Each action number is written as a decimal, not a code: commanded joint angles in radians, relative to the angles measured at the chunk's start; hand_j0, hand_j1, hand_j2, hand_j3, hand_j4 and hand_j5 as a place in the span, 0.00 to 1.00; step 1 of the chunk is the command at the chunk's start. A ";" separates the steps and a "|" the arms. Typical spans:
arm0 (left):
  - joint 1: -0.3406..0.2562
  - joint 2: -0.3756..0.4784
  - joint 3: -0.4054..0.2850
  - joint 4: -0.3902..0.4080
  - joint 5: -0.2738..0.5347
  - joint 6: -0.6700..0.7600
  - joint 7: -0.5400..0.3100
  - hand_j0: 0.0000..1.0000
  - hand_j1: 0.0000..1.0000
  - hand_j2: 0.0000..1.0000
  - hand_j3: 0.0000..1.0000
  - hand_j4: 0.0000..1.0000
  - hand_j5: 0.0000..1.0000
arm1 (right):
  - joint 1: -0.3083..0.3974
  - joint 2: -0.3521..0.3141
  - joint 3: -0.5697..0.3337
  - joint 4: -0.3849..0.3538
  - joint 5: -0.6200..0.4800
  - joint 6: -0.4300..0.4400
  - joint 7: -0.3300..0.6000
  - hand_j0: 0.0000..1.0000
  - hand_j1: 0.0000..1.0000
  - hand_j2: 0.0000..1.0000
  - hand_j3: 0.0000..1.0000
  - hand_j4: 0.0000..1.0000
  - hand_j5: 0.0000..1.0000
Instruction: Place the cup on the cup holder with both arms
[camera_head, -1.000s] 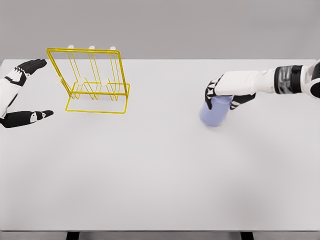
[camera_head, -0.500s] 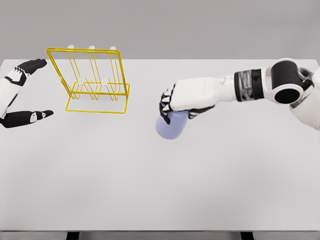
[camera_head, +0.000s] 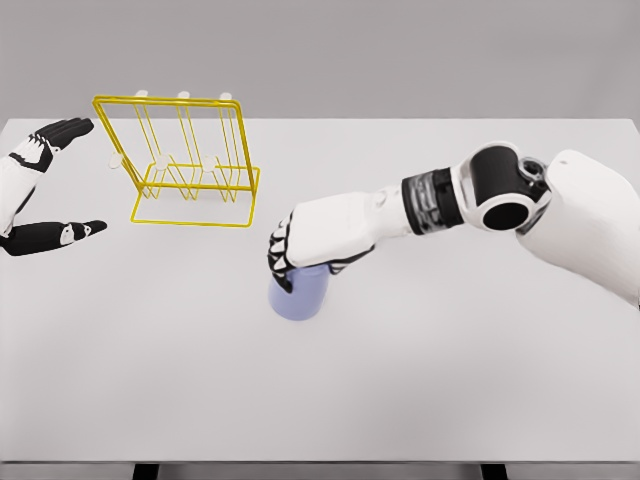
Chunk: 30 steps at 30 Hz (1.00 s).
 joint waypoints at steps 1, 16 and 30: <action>0.000 0.001 0.000 -0.001 0.006 0.000 0.001 1.00 1.00 1.00 1.00 1.00 1.00 | 0.000 0.025 0.003 0.007 0.007 0.003 -0.001 0.52 0.52 0.52 0.52 0.52 0.52; 0.000 0.003 0.000 -0.003 0.006 0.000 0.001 1.00 1.00 1.00 1.00 1.00 1.00 | -0.031 0.125 0.017 0.121 0.036 0.003 -0.001 0.54 0.54 0.54 0.54 0.54 0.54; 0.000 0.001 0.000 -0.003 0.006 0.000 0.001 1.00 1.00 1.00 1.00 1.00 1.00 | -0.035 0.135 0.029 0.115 0.064 0.003 -0.001 0.85 0.85 0.85 0.85 0.85 0.85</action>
